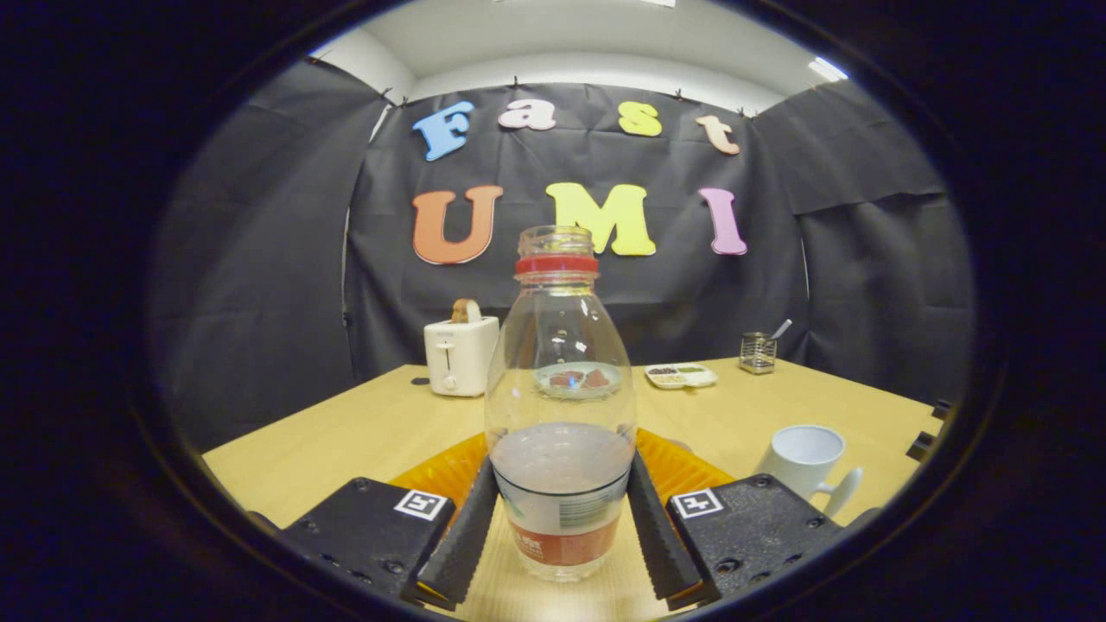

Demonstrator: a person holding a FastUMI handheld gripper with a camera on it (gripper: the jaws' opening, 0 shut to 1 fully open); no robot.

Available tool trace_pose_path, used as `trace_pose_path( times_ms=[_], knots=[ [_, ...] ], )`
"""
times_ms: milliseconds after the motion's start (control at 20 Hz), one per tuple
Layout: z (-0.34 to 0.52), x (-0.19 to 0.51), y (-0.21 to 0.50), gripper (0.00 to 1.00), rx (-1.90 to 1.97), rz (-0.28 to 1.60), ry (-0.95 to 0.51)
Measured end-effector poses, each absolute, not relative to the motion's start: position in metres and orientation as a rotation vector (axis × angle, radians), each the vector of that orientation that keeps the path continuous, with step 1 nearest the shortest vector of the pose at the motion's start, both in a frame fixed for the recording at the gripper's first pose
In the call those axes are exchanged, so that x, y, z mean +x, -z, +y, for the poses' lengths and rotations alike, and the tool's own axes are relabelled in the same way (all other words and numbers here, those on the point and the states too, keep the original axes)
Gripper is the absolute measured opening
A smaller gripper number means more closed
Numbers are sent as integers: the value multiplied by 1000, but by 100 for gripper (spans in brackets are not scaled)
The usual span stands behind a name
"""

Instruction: Take the bottle from table, then pour the juice into the cup, finally place the bottle on the coaster

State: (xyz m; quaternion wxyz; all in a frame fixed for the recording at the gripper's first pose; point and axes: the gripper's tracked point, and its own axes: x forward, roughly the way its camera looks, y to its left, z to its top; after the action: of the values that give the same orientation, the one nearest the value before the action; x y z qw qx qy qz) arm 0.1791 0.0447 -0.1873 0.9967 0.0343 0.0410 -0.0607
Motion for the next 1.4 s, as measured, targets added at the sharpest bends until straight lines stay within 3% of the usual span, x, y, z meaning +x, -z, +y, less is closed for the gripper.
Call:
trace_pose_path(
  times_ms=[1400],
  knots=[
    [-4,175,142,78,967,59,93]
  ],
)
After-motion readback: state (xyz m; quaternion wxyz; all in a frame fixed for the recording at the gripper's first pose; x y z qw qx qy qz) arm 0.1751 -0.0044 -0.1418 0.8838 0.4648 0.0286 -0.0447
